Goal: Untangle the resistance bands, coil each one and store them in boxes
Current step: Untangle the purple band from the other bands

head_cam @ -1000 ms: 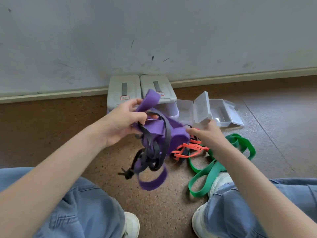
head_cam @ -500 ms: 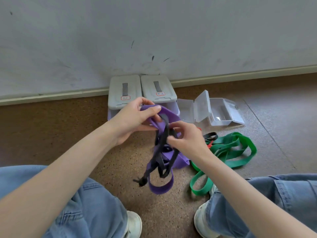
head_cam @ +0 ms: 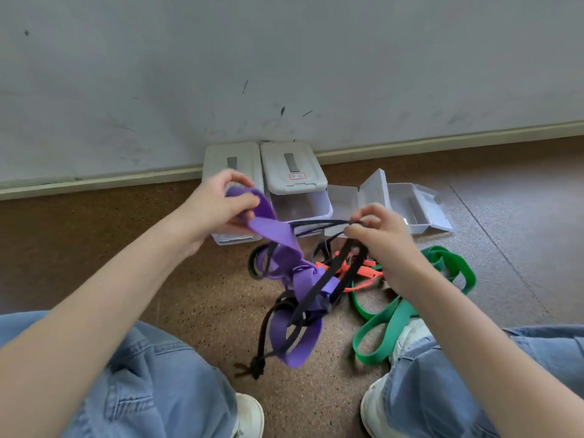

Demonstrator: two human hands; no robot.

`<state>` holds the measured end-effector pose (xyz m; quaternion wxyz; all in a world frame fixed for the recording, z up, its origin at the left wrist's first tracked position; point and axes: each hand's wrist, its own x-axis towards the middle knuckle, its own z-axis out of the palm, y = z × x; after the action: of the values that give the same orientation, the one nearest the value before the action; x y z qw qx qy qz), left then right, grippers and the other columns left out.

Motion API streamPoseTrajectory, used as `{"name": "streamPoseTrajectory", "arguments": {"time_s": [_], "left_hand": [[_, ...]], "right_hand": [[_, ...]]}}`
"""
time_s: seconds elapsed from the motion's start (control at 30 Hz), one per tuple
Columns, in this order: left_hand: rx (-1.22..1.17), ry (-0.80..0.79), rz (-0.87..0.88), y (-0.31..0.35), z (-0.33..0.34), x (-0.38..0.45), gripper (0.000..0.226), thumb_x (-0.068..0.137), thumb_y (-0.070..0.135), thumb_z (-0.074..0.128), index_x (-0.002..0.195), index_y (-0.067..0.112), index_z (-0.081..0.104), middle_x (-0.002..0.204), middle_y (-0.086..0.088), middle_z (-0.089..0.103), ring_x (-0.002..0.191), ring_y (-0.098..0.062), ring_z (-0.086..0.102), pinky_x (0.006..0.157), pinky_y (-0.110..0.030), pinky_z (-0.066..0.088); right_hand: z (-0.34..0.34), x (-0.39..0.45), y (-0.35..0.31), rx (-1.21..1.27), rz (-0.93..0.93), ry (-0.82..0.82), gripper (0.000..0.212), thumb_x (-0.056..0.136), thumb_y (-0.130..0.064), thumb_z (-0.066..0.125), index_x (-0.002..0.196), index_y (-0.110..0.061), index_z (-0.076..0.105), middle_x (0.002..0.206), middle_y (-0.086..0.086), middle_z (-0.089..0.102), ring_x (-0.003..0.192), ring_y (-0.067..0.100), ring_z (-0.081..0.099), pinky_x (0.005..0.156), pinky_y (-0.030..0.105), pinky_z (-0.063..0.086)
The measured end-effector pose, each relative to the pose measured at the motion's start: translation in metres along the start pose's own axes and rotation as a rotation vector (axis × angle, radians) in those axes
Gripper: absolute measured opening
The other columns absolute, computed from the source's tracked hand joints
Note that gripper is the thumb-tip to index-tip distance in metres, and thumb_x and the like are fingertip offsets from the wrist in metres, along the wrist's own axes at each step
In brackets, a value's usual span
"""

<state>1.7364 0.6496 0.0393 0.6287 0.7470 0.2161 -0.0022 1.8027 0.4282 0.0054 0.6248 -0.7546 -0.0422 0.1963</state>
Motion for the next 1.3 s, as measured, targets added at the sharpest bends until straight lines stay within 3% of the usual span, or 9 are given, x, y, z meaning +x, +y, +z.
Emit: {"name": "streamPoseTrajectory", "arguments": {"time_s": [0.17, 0.27, 0.37, 0.47, 0.67, 0.77, 0.87, 1.07, 1.3], "left_hand": [[0.849, -0.102, -0.424, -0.041, -0.01, 0.008, 0.054, 0.086, 0.02, 0.064, 0.133, 0.014, 0.037, 0.115, -0.017, 0.057, 0.094, -0.029, 0.065, 0.074, -0.037, 0.057], [1.134, -0.25, -0.256, -0.051, 0.004, 0.01, 0.103, 0.076, 0.047, 0.07, 0.149, 0.027, 0.001, 0.154, -0.015, 0.012, 0.137, -0.037, 0.026, 0.109, -0.042, 0.029], [0.765, -0.558, 0.064, -0.055, 0.035, 0.004, 0.098, 0.071, 0.049, 0.075, 0.147, 0.036, 0.015, 0.155, 0.007, 0.018, 0.142, -0.011, 0.019, 0.114, -0.026, 0.018], [0.55, -0.655, 0.19, -0.07, 0.064, -0.006, 0.033, 0.085, 0.03, 0.067, 0.117, 0.026, 0.06, 0.135, 0.011, 0.051, 0.124, 0.01, 0.041, 0.102, -0.006, 0.028], [0.192, -0.441, 0.136, -0.043, 0.049, -0.005, 0.026, 0.097, 0.016, 0.044, 0.075, 0.008, 0.056, 0.07, -0.007, 0.073, 0.068, -0.019, 0.071, 0.068, -0.027, 0.054], [-0.224, -0.294, 0.126, -0.005, 0.04, -0.007, 0.025, 0.097, 0.022, 0.042, 0.08, 0.006, 0.051, 0.068, -0.012, 0.072, 0.064, -0.022, 0.071, 0.059, -0.024, 0.055], [-0.414, -0.213, 0.103, 0.021, 0.039, -0.012, 0.024, 0.098, 0.022, 0.042, 0.08, 0.007, 0.05, 0.07, -0.013, 0.072, 0.062, -0.021, 0.071, 0.057, -0.027, 0.057], [-0.451, -0.054, -0.038, 0.023, 0.04, -0.017, 0.029, 0.098, 0.025, 0.043, 0.082, 0.007, 0.058, 0.086, -0.014, 0.071, 0.08, -0.02, 0.067, 0.08, -0.034, 0.056], [-0.006, -0.429, -0.158, 0.002, 0.035, -0.023, 0.05, 0.068, 0.042, 0.072, 0.112, 0.02, 0.062, 0.105, -0.002, 0.072, 0.099, -0.016, 0.067, 0.082, -0.032, 0.056]], "right_hand": [[-0.009, -0.004, -0.026, 0.309, -0.056, 0.008, 0.018, 0.088, 0.0, 0.047, 0.078, -0.013, 0.045, 0.062, -0.001, 0.043, 0.043, 0.008, 0.038, 0.041, 0.015, 0.034], [0.005, -0.016, -0.035, 0.423, -0.077, -0.307, 0.007, 0.09, -0.001, 0.045, 0.089, -0.008, 0.044, 0.071, 0.003, 0.059, 0.052, 0.012, 0.049, 0.053, 0.021, 0.039], [0.021, -0.024, -0.038, 0.583, -0.098, -0.509, 0.008, 0.09, -0.003, 0.045, 0.092, -0.011, 0.044, 0.077, 0.002, 0.061, 0.064, 0.014, 0.055, 0.06, 0.025, 0.044], [0.022, -0.023, -0.046, 0.729, -0.114, -0.481, 0.005, 0.089, -0.006, 0.049, 0.087, -0.011, 0.048, 0.079, 0.003, 0.06, 0.067, 0.015, 0.059, 0.058, 0.023, 0.048], [-0.015, 0.003, -0.036, 0.534, 0.02, -0.059, 0.013, 0.099, -0.015, 0.041, 0.101, -0.01, 0.053, 0.11, 0.013, 0.066, 0.101, 0.022, 0.063, 0.088, 0.033, 0.05], [-0.012, 0.003, -0.017, 0.138, 0.252, -0.331, 0.031, 0.099, -0.031, 0.04, 0.121, -0.012, 0.051, 0.13, 0.011, 0.056, 0.117, 0.025, 0.055, 0.106, 0.039, 0.038], [0.011, -0.01, -0.009, 0.021, 0.057, -0.695, 0.037, 0.092, -0.019, 0.05, 0.129, -0.023, 0.052, 0.13, 0.001, 0.059, 0.121, 0.019, 0.054, 0.109, 0.039, 0.036], [0.021, -0.017, -0.016, -0.044, -0.092, -0.648, 0.04, 0.079, -0.016, 0.066, 0.116, -0.027, 0.057, 0.106, 0.003, 0.07, 0.099, 0.022, 0.066, 0.087, 0.035, 0.054], [0.012, -0.007, -0.02, -0.147, -0.264, -0.241, 0.012, 0.08, -0.015, 0.07, 0.09, -0.011, 0.066, 0.083, 0.009, 0.072, 0.077, 0.018, 0.069, 0.07, 0.036, 0.057]]}}
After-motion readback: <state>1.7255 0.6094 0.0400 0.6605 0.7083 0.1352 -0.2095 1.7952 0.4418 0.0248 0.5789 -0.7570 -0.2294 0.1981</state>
